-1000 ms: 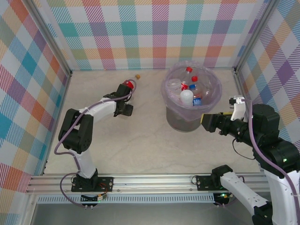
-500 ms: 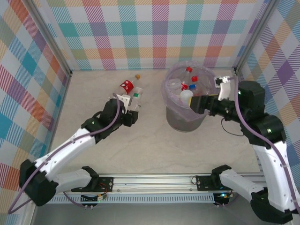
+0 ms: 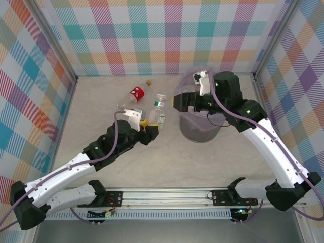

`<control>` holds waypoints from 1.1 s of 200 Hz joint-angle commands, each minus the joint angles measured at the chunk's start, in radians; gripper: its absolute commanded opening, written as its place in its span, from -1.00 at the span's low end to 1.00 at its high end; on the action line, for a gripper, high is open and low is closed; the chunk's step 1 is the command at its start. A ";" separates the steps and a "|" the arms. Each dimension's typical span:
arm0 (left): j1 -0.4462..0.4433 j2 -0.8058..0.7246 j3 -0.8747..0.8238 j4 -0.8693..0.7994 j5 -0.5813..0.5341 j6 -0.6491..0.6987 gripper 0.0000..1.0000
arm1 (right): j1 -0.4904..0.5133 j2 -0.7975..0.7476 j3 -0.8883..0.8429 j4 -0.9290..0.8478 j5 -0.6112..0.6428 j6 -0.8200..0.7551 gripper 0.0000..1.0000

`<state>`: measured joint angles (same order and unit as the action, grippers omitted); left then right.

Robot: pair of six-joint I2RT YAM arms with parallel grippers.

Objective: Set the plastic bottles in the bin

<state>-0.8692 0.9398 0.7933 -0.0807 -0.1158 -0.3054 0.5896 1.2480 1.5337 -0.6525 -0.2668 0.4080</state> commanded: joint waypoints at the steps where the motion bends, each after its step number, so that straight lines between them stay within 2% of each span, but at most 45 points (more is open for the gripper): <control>1: -0.038 0.013 0.012 0.091 0.026 -0.031 0.08 | 0.014 0.039 0.031 0.073 -0.010 0.021 0.87; 29: -0.065 0.026 0.030 0.122 0.021 -0.021 0.08 | 0.038 0.097 0.043 0.071 -0.020 0.026 0.70; 87: -0.084 0.024 0.046 0.157 0.031 -0.008 0.07 | 0.055 0.164 0.057 0.079 -0.026 0.022 0.52; 130: -0.085 0.026 0.056 0.141 0.014 -0.004 0.08 | 0.059 0.157 0.043 0.091 -0.019 0.022 0.07; 159: -0.085 0.031 0.058 0.152 0.018 -0.003 0.10 | 0.061 0.142 0.037 0.091 -0.010 0.020 -0.14; 169: -0.085 0.034 0.060 0.159 0.020 -0.002 0.17 | 0.061 0.135 0.033 0.097 -0.003 0.017 -0.19; 178: -0.085 0.033 0.054 0.171 0.024 0.005 0.33 | 0.061 0.128 0.032 0.099 0.004 0.015 -0.23; 191: -0.085 0.027 0.048 0.182 0.027 0.013 0.78 | 0.061 0.120 0.036 0.105 0.012 0.006 -0.26; 199: -0.085 0.022 0.044 0.180 0.031 0.020 0.98 | 0.061 0.116 0.045 0.104 0.021 -0.003 -0.27; 220: -0.085 -0.021 0.026 0.175 0.027 0.031 0.99 | 0.059 0.109 0.109 0.080 0.057 -0.042 -0.30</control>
<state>-0.9432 0.9730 0.8162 0.0551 -0.0937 -0.2989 0.6476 1.3960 1.5578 -0.5804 -0.2508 0.4232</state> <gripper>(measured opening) 0.993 0.420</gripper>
